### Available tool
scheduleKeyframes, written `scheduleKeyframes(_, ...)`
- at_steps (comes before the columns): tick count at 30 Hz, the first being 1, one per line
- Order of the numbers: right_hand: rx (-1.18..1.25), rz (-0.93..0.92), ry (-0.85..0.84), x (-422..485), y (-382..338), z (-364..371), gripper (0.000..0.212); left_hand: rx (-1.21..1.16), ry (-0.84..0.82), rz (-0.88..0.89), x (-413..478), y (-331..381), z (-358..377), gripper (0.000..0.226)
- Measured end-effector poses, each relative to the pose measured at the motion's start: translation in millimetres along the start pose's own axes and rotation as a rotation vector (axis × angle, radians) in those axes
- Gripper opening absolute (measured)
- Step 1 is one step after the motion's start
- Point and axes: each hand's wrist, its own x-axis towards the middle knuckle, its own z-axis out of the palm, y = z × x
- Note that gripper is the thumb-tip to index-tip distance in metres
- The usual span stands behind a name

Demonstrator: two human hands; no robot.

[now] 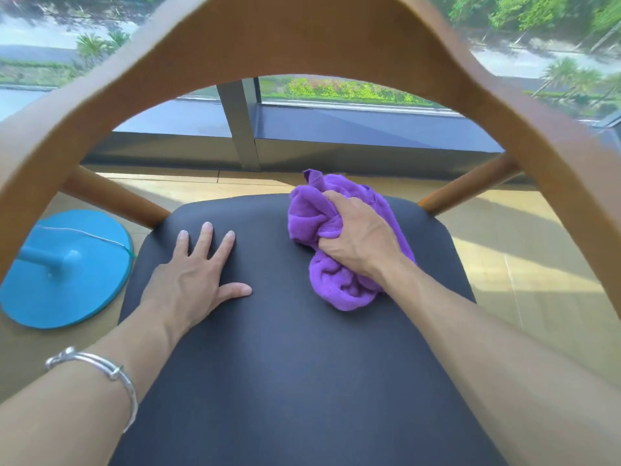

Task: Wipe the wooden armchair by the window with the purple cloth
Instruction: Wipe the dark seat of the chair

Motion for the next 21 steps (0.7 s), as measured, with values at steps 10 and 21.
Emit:
scheduleKeyframes(10, 0.207, 0.279, 0.118, -54, 101, -52, 0.061, 0.208, -0.098, -0.035, 12, 12, -5, 0.091)
scheduleKeyframes(21, 0.146, 0.262, 0.176, -61, 97, -44, 0.052, 0.065, -0.079, -0.106, 8, 8, -2, 0.087)
